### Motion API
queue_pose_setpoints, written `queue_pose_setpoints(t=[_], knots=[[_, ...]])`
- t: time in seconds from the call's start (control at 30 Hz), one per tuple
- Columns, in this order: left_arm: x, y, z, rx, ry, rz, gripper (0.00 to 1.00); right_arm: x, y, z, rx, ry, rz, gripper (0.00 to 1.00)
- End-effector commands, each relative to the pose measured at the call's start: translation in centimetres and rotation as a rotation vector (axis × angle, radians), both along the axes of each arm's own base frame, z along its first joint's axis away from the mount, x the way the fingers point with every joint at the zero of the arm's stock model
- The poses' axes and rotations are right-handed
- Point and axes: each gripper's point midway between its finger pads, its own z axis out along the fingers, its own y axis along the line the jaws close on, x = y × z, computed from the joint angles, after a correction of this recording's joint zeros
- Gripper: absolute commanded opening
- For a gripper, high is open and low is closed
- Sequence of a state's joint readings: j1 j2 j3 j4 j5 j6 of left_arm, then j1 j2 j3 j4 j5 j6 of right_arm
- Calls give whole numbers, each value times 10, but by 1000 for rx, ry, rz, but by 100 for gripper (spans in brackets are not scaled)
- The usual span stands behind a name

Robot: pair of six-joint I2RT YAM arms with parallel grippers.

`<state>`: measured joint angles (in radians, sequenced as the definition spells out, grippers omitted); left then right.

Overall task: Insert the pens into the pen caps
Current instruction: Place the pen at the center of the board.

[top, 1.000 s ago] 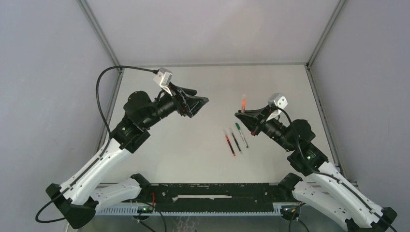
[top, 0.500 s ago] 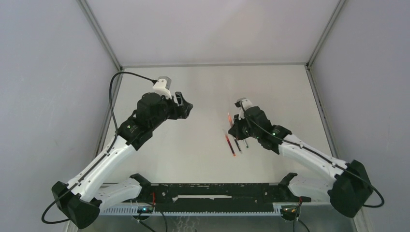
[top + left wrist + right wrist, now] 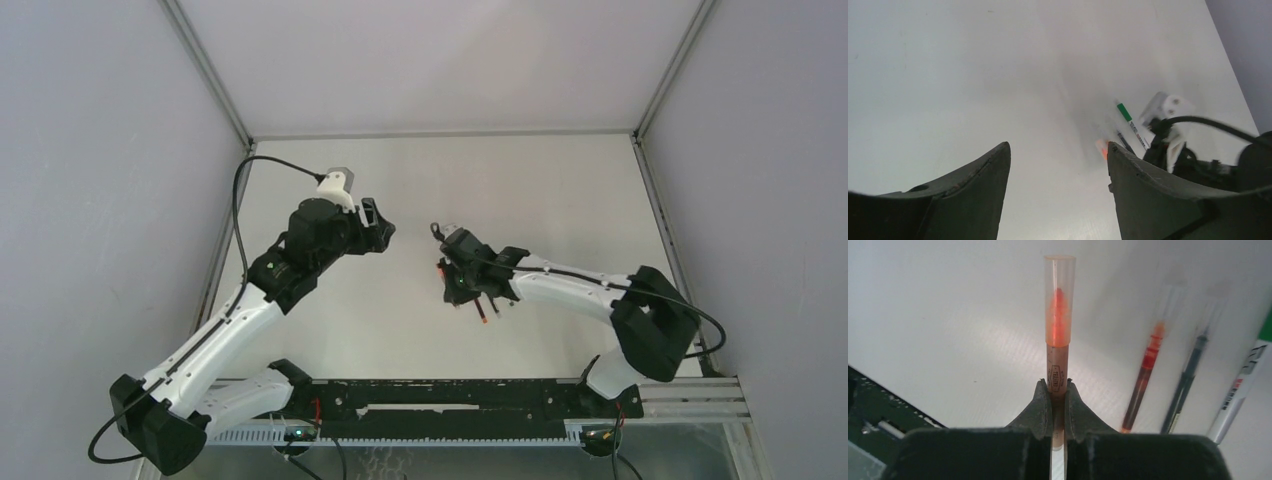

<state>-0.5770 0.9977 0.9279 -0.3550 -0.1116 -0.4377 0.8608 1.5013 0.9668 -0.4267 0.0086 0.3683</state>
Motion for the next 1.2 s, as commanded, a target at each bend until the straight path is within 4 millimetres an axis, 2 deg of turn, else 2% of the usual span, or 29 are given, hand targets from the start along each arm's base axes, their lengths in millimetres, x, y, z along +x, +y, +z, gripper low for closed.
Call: queue_pose_setpoints(t=[0.0,0.27,0.63,0.97,1.17], knots=[[0,12,8,-25,-45,54,74,-3,-10,-24,-113,40,-112,0],[-2,19,3,-24,-40,78,74,-16,-21,-47,-218,64,-154,4],[-1,18,-1,-32,-29,83,74,-32,-41,-62,-302,104,-149,14],[1,16,-1,-39,-29,80,74,-41,-42,-69,-331,132,-65,27],[2,16,-7,-25,-18,77,74,-43,-36,-64,-299,137,-24,34]])
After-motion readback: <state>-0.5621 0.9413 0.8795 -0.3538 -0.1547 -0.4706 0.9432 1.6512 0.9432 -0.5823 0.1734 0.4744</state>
